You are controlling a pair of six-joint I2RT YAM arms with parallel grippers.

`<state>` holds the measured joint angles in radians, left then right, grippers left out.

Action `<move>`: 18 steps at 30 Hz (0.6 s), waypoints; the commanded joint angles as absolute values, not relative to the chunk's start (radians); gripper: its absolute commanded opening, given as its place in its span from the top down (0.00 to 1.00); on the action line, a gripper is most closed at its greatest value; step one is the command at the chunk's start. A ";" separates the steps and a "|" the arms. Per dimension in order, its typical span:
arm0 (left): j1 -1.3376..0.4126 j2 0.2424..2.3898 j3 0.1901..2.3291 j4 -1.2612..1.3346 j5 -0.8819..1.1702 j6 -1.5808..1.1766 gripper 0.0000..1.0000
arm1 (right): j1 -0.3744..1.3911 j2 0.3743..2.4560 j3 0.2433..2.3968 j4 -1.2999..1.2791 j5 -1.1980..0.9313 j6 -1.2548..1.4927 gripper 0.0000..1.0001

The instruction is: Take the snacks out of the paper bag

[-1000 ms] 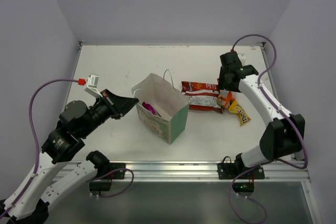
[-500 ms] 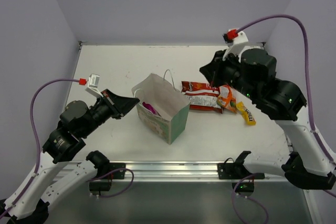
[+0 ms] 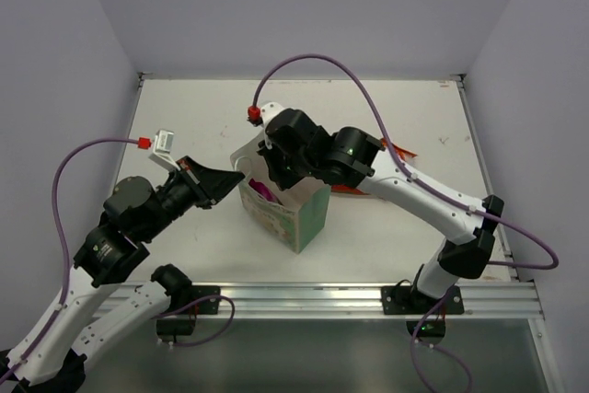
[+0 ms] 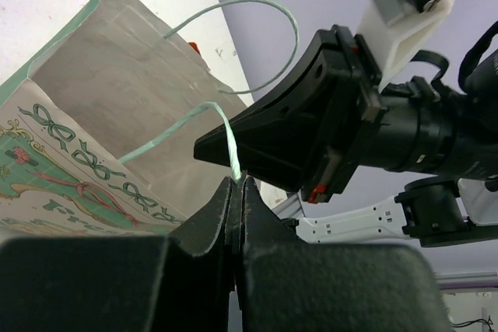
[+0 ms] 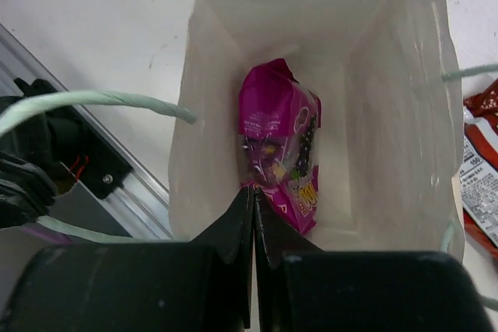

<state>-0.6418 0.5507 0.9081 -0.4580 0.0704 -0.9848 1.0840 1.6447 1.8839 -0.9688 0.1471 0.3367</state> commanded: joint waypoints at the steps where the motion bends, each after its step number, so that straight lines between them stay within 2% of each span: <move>1: -0.646 0.549 0.953 -0.451 0.064 -0.980 1.00 | 1.100 1.627 1.866 -0.973 0.215 0.356 1.00; 18: -0.646 0.532 0.954 -0.454 0.061 -0.979 1.00 | 1.109 1.697 1.666 -0.917 0.275 0.287 1.00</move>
